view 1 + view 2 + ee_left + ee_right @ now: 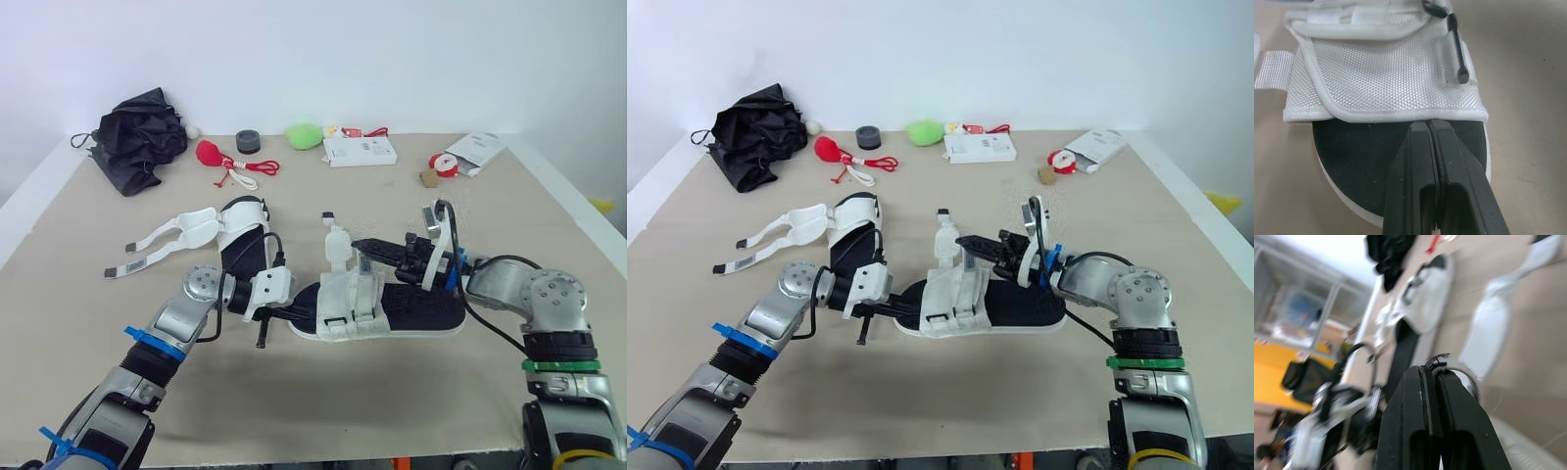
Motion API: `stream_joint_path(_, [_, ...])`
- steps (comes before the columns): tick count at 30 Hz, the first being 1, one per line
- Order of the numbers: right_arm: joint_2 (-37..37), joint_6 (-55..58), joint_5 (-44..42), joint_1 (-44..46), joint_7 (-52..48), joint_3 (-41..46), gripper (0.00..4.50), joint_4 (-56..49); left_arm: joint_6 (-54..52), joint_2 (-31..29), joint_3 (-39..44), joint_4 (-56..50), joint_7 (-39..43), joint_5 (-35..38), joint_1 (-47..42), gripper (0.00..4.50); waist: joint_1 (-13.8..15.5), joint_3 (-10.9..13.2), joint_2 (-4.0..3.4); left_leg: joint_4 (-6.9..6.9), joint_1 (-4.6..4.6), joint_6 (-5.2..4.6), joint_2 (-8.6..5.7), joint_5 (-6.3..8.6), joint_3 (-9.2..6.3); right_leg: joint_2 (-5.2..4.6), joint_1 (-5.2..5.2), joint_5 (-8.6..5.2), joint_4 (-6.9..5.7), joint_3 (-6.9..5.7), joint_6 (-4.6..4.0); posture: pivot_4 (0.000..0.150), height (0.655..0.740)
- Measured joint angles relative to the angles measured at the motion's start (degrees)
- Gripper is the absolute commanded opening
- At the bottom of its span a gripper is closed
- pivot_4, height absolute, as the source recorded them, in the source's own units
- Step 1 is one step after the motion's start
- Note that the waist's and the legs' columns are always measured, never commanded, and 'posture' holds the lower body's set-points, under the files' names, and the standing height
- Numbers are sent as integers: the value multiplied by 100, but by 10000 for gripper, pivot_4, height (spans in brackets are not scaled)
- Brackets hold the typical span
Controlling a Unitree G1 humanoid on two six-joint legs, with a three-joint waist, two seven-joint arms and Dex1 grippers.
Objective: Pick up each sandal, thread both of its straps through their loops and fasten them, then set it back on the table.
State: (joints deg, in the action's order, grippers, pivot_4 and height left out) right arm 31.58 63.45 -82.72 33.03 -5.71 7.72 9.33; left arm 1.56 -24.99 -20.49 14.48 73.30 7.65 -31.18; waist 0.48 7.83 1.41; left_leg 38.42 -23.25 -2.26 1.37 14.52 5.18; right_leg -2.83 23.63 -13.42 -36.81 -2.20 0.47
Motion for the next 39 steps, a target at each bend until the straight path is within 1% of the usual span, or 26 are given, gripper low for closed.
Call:
stream_joint_path(1, [-5, -47, 135, 0, 9, 8, 15951, 0, 0, 0, 0, -8, -1, 0, 7, 0, 0, 0, 0, 0, 0, 0, 0, 0, 1, 0, 1, 0, 0, 0, 0, 1500, 7400])
stream_joint_path(4, [-83, -48, 412, 6, 71, 146, 31497, 17, 0, -5, 1, -41, 11, 0, 25, 0, 0, -1, -1, -3, -2, -1, 0, 1, 1, 0, 1, -2, 3, 0, -5, 1500, 7400])
stream_joint_path(6, [-176, 27, 568, 64, 224, 174, 42032, 233, 0, -8, 2, -47, 6, 0, 28, 0, -1, -1, -1, -4, -2, -1, 0, 2, 1, 0, 1, 4, 3, 0, -16, 1500, 7400])
stream_joint_path(7, [-245, 55, 625, 70, 271, 208, 44849, 362, 0, -8, 2, -47, 2, 0, 31, 0, -1, -1, 0, -4, -1, -1, 0, 2, 0, 0, 0, 4, 3, -1, -17, 1500, 7400])
stream_joint_path(10, [-341, 126, 815, 70, 347, 361, 44849, 704, 0, -4, 1, -55, -10, 1, 31, 0, -1, 1, -3, -3, -2, -1, 0, 2, 2, 0, 2, 4, 3, 1, -16, 1500, 7400])
stream_joint_path(16, [-337, 179, 1197, 316, 210, 626, 44849, 877, 0, -6, 4, -49, -28, 1, 35, 0, -3, 1, -7, -2, -2, -1, 0, 1, 3, 0, 3, 3, 3, 2, -6, 1500, 7400])
stream_joint_path(19, [-187, 165, 1355, 868, -25, 875, 44849, 1201, -2, -8, 4, -52, -19, 3, 32, 0, -5, 5, -16, -2, -3, -2, 0, 1, 8, 1, 7, 5, 3, 6, -5, 1500, 7400])
stream_joint_path(20, [-185, 165, 1355, 872, -27, 876, 44849, 1202, -2, -8, 4, -52, -19, 4, 32, 0, -5, 5, -15, -2, -4, -2, 0, 1, 8, 1, 7, 5, 3, 5, -6, 1500, 7400])
stream_joint_path(23, [37, 290, 1576, 1451, -460, 896, 44849, 1511, -2, -10, 7, -53, 16, 9, 26, 0, -5, 5, -23, -6, -6, -2, 0, 2, 9, 2, 11, 6, 4, 7, -13, 1500, 7400])
stream_joint_path(25, [102, 435, 1796, 1736, -861, 781, 44849, 1586, -2, -10, 7, -52, 49, 10, 20, 0, -3, 4, -23, -9, -6, -5, 0, 4, 6, 4, 10, 6, 4, 7, -22, 1500, 7400])
stream_joint_path(30, [-89, 622, 2533, 1845, -1707, 45, 44849, 1806, -4, 16, 7, -54, 63, 10, 12, 0, 1, 4, -23, -8, -12, -8, -5, 6, 5, 1, 14, 14, 4, 8, -38, 1500, 7400])
stream_joint_path(39, [-252, 389, 3569, 2354, -2936, -472, 44849, 2612, -29, -7, 18, -180, -29, 10, 102, 0, -4, 4, -24, -9, -16, -12, -14, 8, 7, -6, 21, 17, 4, 11, -37, 1500, 7400])
